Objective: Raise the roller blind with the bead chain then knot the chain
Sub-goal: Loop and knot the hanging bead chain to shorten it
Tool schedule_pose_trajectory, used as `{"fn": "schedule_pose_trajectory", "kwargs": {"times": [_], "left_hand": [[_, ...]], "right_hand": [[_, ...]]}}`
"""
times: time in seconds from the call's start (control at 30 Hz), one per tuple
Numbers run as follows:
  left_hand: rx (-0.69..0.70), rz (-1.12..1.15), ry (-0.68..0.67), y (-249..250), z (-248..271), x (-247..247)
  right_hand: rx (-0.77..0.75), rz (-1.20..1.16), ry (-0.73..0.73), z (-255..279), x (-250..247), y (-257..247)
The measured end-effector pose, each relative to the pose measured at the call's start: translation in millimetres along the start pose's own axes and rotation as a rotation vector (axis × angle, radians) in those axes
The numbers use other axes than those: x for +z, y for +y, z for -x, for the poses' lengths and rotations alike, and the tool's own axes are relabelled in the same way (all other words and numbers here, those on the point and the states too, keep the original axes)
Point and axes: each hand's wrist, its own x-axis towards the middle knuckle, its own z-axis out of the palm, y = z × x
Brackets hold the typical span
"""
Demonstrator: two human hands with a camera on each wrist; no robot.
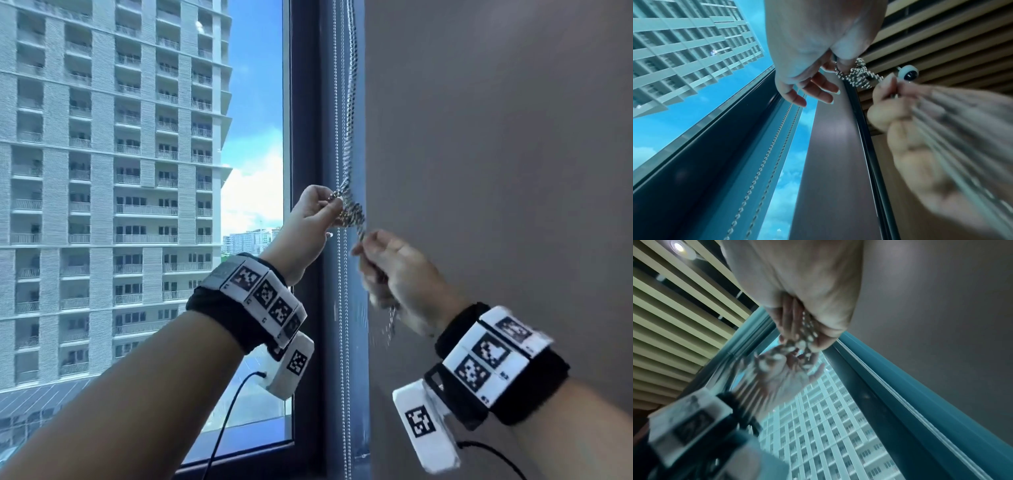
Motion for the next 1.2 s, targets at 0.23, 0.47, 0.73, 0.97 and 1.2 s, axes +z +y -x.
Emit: {"fn": "schedule_pose_trajectory", "kwargs": {"times": [0.23, 0.47, 0.73, 0.97, 1.2], "left_hand": [[-0.084, 0.271, -0.128, 3.4, 8.7, 1.1], [-0.187, 0.355, -0.266, -1.2, 21.0, -6.2], [-0.126, 0.131, -0.235, -12.6, 29.1, -4.4], [-0.234, 0.068, -0.133, -33.6, 35.9, -3.2], [-0.216, -0.122, -0.118, -39.5, 33.8, -6.4]], "right_hand": [[0.035, -0.042, -0.015, 9.6, 8.6, 25.2], [0.072, 0.071, 0.017, 14.9, 5.9, 45.8], [0.064, 0.142, 0.043, 9.9, 6.4, 44.9], [0.018, 0.397, 0.05, 4.1, 3.3, 43.8], [-0.584, 0.808, 0.348, -9.9, 4.0, 23.4]]}}
